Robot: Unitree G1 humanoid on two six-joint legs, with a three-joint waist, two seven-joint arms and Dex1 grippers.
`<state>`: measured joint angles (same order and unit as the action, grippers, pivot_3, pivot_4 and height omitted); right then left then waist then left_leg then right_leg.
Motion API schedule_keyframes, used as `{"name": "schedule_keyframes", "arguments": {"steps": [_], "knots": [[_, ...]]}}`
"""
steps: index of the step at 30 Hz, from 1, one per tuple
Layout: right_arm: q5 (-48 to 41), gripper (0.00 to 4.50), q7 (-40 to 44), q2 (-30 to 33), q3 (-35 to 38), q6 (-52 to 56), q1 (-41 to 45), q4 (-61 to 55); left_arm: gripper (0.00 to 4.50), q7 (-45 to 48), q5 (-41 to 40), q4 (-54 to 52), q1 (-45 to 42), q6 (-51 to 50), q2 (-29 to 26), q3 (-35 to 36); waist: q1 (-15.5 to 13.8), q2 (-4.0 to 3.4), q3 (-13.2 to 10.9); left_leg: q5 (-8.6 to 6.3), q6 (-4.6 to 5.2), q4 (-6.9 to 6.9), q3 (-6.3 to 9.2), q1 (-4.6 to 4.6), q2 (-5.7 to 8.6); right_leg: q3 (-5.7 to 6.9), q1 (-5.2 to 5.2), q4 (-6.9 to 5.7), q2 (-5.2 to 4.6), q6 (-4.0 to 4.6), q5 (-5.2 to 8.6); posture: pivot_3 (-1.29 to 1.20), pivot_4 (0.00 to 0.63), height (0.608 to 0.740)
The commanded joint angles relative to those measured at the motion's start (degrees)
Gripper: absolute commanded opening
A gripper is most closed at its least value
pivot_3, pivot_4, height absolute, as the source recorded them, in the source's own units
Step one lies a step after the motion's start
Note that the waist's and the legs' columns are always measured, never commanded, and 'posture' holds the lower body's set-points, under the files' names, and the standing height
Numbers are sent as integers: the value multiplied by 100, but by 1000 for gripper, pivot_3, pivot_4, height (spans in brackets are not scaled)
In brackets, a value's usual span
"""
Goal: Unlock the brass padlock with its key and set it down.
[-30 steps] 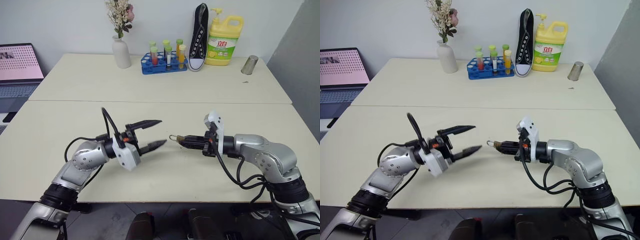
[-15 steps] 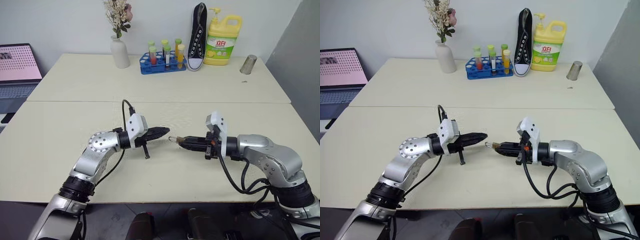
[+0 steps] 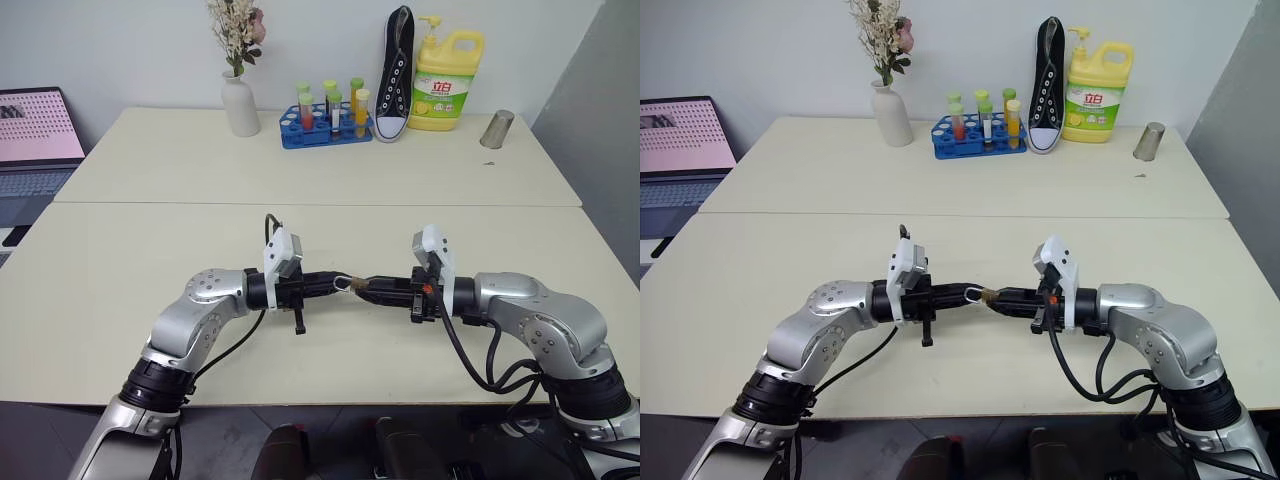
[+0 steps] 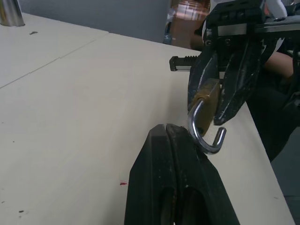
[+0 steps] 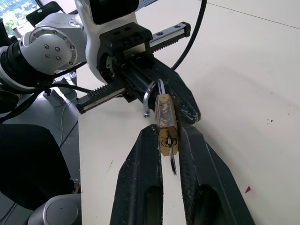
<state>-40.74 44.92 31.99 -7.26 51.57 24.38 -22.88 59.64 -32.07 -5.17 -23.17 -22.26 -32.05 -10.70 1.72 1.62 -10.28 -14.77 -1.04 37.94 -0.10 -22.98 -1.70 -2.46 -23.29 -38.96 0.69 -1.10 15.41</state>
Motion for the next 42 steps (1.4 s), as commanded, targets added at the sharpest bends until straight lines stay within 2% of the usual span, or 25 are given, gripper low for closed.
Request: {"name": "schedule_keyframes", "arguments": {"steps": [1, 6, 15, 19, 35, 39, 42], "knots": [[-76, 125, 13, 12, 189, -72, 80, -128, 0, 102, -106, -309, 69, -119, -92, 229, -1, 0, 0, 0, 0, 0, 0, 0, 0, 0, 0, 0, 0, 0, 0, 0, 150, 740], [-45, 125, 24, 36, 170, -78, 76, -110, 0, 195, -196, -498, 147, -372, -146, 323, -2, 0, 0, 0, 0, 0, 0, 0, 1, 0, 0, 0, 0, 0, 0, 0, 150, 740], [104, 125, 76, 82, 100, -144, 70, -29, 0, 341, -826, -975, 165, -1300, -330, 523, 0, 0, 0, 0, 0, 0, 1, 0, 0, 0, 0, 1, 0, 0, 0, 0, 150, 740], [148, 125, 108, 76, 67, -182, 70, -8, 0, 185, -958, -967, 87, -1500, -247, 688, -1, 0, 0, 0, 0, 0, 1, 0, 0, 0, 0, 1, 0, 0, 1, 0, 150, 740], [146, 125, 108, 14, 39, -187, 65, -6, 0, 58, -888, -792, -15, -1497, -253, 927, -2, 1, -1, 0, 0, 0, 1, 0, 0, 0, 0, 2, 0, 0, 1, 0, 150, 740], [158, 125, 127, 0, 14, -211, 62, -5, 0, -444, -716, -469, -179, -1315, 47, 1137, -4, 0, -1, 0, 0, 0, 1, 0, 0, 1, 0, 2, -1, 0, 1, 0, 150, 740], [163, 125, 140, -12, -6, -220, 73, 4, 0, -437, -481, -370, -194, -1164, 93, 1005, -4, 1, -1, 0, 0, 0, 0, -1, 2, -1, 0, 3, -1, 0, 1, 0, 150, 740]]}}
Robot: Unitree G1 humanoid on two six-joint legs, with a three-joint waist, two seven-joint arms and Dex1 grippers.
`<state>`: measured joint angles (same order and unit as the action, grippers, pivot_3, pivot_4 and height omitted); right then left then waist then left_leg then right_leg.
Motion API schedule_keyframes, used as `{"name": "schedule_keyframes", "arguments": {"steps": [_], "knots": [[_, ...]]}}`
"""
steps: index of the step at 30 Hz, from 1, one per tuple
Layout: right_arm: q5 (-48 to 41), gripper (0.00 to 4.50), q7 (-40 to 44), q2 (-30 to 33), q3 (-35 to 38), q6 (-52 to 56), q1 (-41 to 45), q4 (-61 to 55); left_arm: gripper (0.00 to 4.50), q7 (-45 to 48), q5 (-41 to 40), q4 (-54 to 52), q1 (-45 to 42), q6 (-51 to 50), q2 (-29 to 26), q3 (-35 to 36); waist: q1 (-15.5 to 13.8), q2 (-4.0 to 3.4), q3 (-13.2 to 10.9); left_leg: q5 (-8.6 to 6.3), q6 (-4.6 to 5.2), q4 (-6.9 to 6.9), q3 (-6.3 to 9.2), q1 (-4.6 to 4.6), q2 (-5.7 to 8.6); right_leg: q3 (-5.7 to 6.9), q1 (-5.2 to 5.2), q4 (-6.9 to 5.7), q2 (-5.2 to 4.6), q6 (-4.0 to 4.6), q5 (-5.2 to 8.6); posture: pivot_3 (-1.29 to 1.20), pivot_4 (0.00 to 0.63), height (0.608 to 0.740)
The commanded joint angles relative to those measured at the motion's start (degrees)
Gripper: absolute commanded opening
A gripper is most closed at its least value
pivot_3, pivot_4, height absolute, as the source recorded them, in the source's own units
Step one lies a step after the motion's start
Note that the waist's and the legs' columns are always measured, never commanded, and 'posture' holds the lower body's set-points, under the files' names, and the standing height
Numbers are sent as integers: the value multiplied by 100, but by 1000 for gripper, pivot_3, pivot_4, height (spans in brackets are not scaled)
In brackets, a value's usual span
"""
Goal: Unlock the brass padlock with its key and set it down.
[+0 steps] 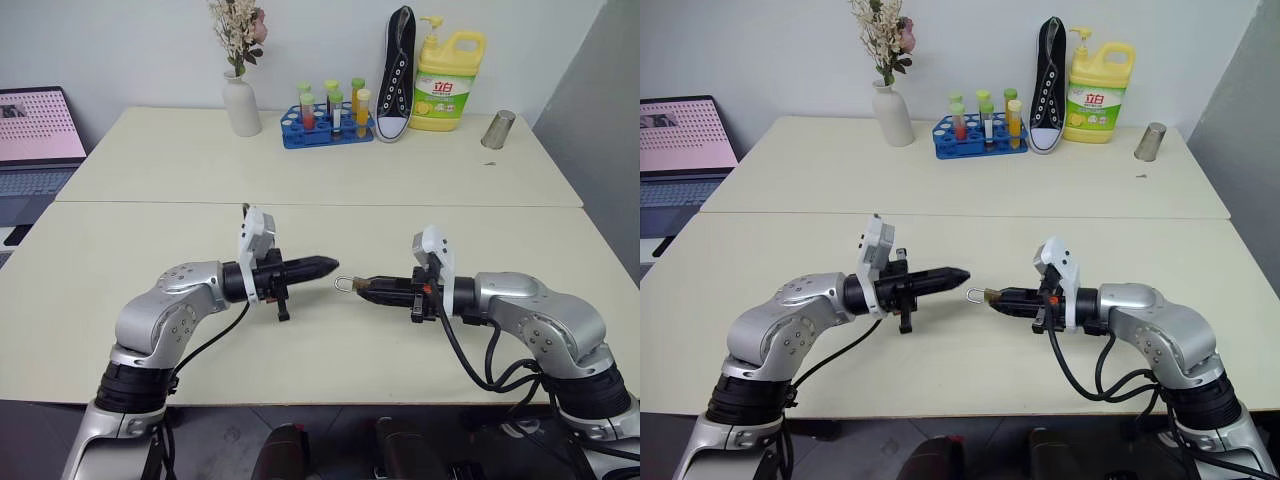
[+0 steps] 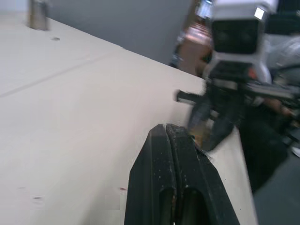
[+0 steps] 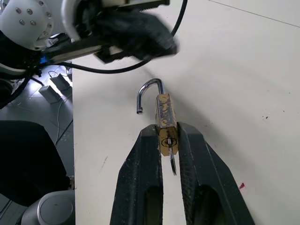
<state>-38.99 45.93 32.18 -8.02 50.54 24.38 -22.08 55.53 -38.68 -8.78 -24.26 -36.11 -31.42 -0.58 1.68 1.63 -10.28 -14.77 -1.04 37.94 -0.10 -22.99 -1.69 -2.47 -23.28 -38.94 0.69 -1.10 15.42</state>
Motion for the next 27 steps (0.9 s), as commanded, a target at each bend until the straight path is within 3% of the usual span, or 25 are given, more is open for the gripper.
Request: {"name": "schedule_keyframes", "arguments": {"steps": [1, 10, 17, 27], "knots": [[-7, 125, 43, -35, 65, -120, 76, -72, 0, -10, 247, 18, -80, 253, 43, -57, 0, 0, 0, 0, 0, -1, -1, 0, 0, -1, 0, 0, 0, 0, 0, 0, 150, 740], [-13, 125, 45, -40, 68, -106, 47, -107, 0, 428, 721, 62, 84, 550, -23, -580, 0, 0, 0, 0, 0, -2, -1, 0, -1, 0, 0, 1, 0, 0, 0, 0, 150, 740], [-6, 125, 45, -30, 71, -113, 30, -112, 0, 756, 418, -267, 154, 112, -193, -546, 3, 0, 0, 0, 0, -2, 0, 0, -1, 0, 0, 1, 0, 0, 0, 0, 150, 740], [8, 125, 67, -64, 38, -135, 29, -87, 0, 523, 222, -313, 73, -55, -52, -385, 2, 0, 0, 0, 0, -1, 0, 0, -1, 0, 0, 1, 0, 0, 0, 0, 150, 740]]}}
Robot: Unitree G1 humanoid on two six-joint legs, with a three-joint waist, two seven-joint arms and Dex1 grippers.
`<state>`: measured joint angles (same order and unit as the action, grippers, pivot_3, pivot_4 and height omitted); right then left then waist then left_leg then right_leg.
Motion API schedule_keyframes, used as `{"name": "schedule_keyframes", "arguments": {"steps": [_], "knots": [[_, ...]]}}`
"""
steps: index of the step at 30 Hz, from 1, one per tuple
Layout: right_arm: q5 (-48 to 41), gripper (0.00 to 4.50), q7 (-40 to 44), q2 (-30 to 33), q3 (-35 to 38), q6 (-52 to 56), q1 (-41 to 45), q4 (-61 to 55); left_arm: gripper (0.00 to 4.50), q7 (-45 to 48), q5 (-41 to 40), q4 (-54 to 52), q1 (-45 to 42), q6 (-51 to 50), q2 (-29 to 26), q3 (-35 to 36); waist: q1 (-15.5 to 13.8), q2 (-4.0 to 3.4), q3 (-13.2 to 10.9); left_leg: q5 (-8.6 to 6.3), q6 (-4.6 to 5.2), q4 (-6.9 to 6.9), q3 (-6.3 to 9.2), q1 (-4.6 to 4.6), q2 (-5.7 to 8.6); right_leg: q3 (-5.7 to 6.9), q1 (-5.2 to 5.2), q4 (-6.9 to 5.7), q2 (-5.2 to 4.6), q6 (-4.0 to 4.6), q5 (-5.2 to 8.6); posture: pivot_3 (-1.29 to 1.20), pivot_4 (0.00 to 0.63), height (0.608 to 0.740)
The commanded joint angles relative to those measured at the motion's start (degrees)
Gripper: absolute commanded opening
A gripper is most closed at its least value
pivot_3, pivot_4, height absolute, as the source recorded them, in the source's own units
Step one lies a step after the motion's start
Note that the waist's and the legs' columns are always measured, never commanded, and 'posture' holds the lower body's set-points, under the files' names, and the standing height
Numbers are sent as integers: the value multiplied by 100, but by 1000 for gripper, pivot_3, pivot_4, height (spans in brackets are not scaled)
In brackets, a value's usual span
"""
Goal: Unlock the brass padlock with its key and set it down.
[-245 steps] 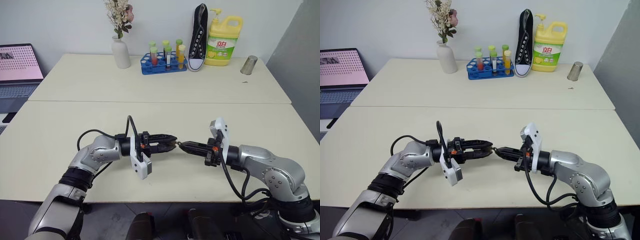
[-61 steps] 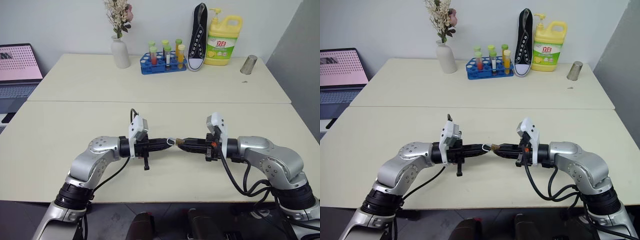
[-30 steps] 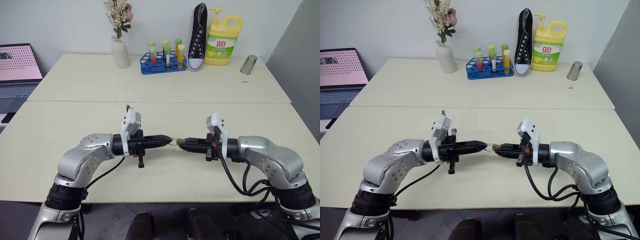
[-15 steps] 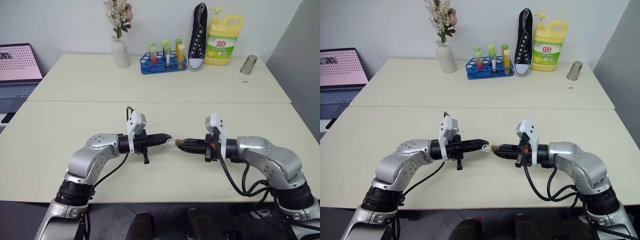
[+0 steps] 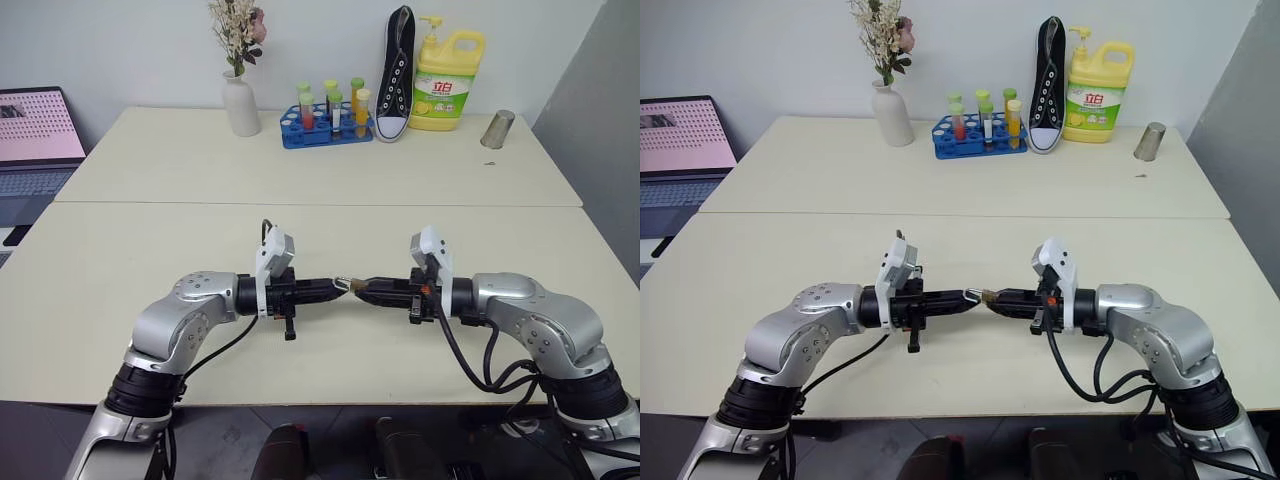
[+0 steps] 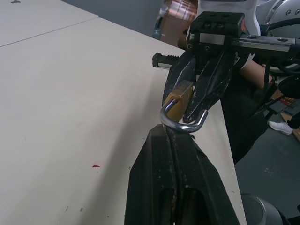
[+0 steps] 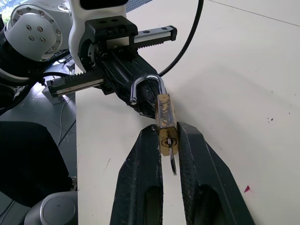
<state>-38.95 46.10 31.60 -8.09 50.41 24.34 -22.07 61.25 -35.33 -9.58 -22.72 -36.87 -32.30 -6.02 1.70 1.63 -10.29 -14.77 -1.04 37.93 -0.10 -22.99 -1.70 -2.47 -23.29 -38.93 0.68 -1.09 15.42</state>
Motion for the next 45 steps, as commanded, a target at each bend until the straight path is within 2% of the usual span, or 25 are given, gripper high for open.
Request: {"name": "schedule_keyframes", "arguments": {"steps": [1, 17, 20, 26, 35, 45], "knots": [[5, 125, 56, -2, 43, -121, 31, -88, 0, -61, -147, -246, -93, -1, 45, 177, 0, 0, 0, 0, 0, 0, 1, 0, 0, 0, 0, 0, 0, 0, 0, 0, 150, 740], [13, 125, 55, 24, 10, -125, 14, -98, 0, -232, -831, -506, -201, -726, 78, 498, 0, 0, 0, 0, 0, 0, 0, 0, 0, 0, 0, 0, 0, 0, 0, 0, 150, 740], [15, 125, 57, 35, 8, -121, -1, -103, 0, -44, -1028, -669, -148, -936, -100, 500, 2, 2, -2, 0, 0, 0, 1, 0, 0, 0, 0, 0, 0, 0, 0, 0, 150, 740], [34, 125, 75, 53, 11, -147, -9, -82, 0, 50, -992, -700, -25, -875, -343, 503, 1, 2, -2, 0, 0, -1, 1, 1, 0, 0, 0, 0, 0, 0, 0, 0, 150, 740], [32, 125, 103, 49, -16, -131, 16, -88, 0, -466, -1029, -470, -219, -836, 107, 615, -1, 2, -2, 0, 0, 0, 0, 0, 1, 0, 0, 0, 0, 0, 0, 0, 150, 740], [14, 125, 113, 99, 8, -107, -10, -128, 0, -299, -933, -530, -165, -740, 1, 529, 1, 2, -2, 0, 0, -1, 0, 0, 1, 0, 0, 0, 0, 0, 0, 0, 150, 740]]}}
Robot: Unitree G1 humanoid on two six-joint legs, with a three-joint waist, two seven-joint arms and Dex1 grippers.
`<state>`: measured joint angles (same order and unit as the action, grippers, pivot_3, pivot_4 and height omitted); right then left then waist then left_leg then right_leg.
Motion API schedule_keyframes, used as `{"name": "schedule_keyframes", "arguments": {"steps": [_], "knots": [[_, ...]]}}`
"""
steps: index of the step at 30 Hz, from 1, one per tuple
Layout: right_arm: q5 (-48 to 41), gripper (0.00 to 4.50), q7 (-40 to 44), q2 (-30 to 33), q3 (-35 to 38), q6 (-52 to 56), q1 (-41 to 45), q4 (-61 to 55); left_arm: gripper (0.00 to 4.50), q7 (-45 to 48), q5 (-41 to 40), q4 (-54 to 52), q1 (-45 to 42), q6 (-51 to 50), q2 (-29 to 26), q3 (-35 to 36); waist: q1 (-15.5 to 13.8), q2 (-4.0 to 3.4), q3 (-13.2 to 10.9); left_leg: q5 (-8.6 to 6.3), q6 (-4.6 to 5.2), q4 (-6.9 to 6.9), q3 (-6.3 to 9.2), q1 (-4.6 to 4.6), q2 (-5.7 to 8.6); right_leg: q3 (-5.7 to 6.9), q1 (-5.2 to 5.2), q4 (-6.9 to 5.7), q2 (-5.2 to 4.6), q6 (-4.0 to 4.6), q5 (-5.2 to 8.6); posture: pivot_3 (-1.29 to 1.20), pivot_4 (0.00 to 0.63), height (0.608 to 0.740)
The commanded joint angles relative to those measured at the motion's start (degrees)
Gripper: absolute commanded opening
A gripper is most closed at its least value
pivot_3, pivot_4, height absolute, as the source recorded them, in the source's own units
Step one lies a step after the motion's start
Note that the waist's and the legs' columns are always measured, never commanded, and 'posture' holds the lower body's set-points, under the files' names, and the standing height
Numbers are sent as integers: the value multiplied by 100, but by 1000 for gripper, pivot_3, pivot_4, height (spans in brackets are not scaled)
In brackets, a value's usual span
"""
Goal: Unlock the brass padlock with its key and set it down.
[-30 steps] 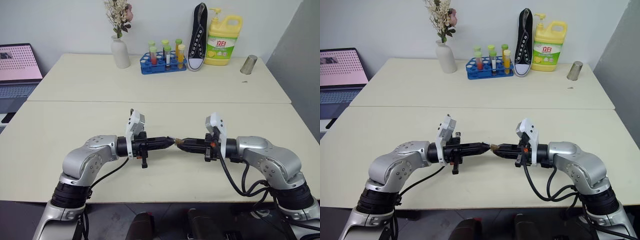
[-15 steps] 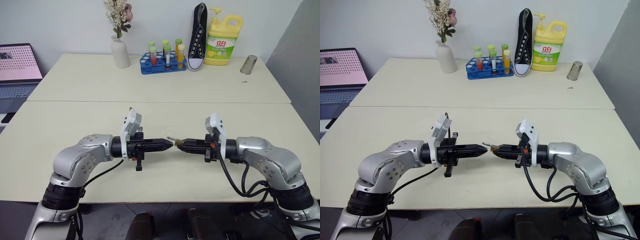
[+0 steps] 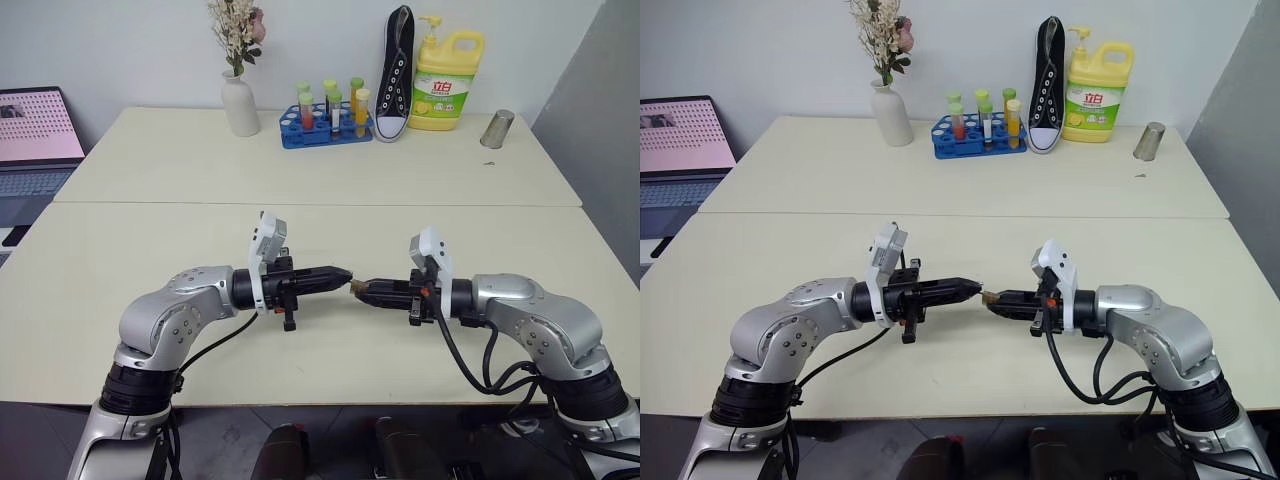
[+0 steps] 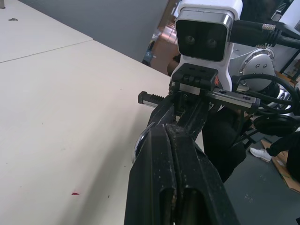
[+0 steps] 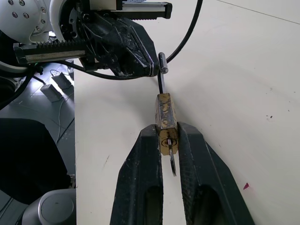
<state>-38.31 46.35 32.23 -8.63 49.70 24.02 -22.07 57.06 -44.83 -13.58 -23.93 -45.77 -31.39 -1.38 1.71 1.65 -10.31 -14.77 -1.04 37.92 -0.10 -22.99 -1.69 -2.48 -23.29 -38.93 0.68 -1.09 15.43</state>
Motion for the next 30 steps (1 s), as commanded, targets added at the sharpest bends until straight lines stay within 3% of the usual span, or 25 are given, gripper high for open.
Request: {"name": "schedule_keyframes", "arguments": {"steps": [1, 5, 7, 9, 13, 21, 23, 30], "knots": [[-51, 125, 81, 38, 65, -30, 26, -125, 0, 148, 90, -150, -37, 229, -137, 59, 0, 0, 0, 0, 0, 0, 0, 0, 0, 0, 0, 0, 0, 0, 0, 0, 150, 740], [-108, 125, 51, 103, 114, 95, -6, -149, 0, 258, 921, -195, 23, 1166, -544, 33, 2, 0, 0, 0, 0, 0, 0, 0, 0, 0, 0, 0, 0, 0, 0, 0, 150, 740], [-201, 125, -12, 114, 168, 308, -7, -105, 0, 555, 2052, -37, 216, 2608, -1032, -255, 10, -2, -1, 0, 0, -4, -2, 1, -1, -3, -3, 0, 0, 3, 1, 0, 150, 740], [-256, 125, -28, 133, 141, 523, 46, -53, 370, 850, 2828, 222, 489, 3886, -1380, -483, 7, -4, -2, 0, -1, -8, -4, 2, -2, -4, -4, 1, 0, 10, 4, 0, 150, 740], [-535, 125, -263, -79, 227, 1217, 227, 203, 1460, 1104, 3361, 582, 987, 5452, -1474, -634, -4, -4, -3, -1, -1, -11, -9, 2, -1, -2, -4, 3, -31, 28, 7, 0, 150, 740], [-753, 125, -651, -411, 175, 2237, 387, 694, 4037, 1030, 3284, 652, 1112, 5770, -1297, -575, -15, -4, -4, -1, 0, -8, -5, -3, -2, 3, -5, 3, -33, 19, 10, 0, 150, 740], [-669, 125, -725, -506, 90, 2322, 471, 935, 4500, 1028, 3257, 656, 1089, 5724, -1285, -564, -2, -4, -4, -1, 0, -8, -6, -3, -2, 4, -5, 3, -32, 18, 10, 0, 150, 740], [-450, 125, -806, -819, -38, 2578, 914, 1827, 4500, 1171, 3185, 561, 1058, 5547, -1298, -651, 13, -5, -4, -1, 0, -9, -4, -2, -7, 5, -7, -1, -23, 18, 10, 0, 150, 740]]}}
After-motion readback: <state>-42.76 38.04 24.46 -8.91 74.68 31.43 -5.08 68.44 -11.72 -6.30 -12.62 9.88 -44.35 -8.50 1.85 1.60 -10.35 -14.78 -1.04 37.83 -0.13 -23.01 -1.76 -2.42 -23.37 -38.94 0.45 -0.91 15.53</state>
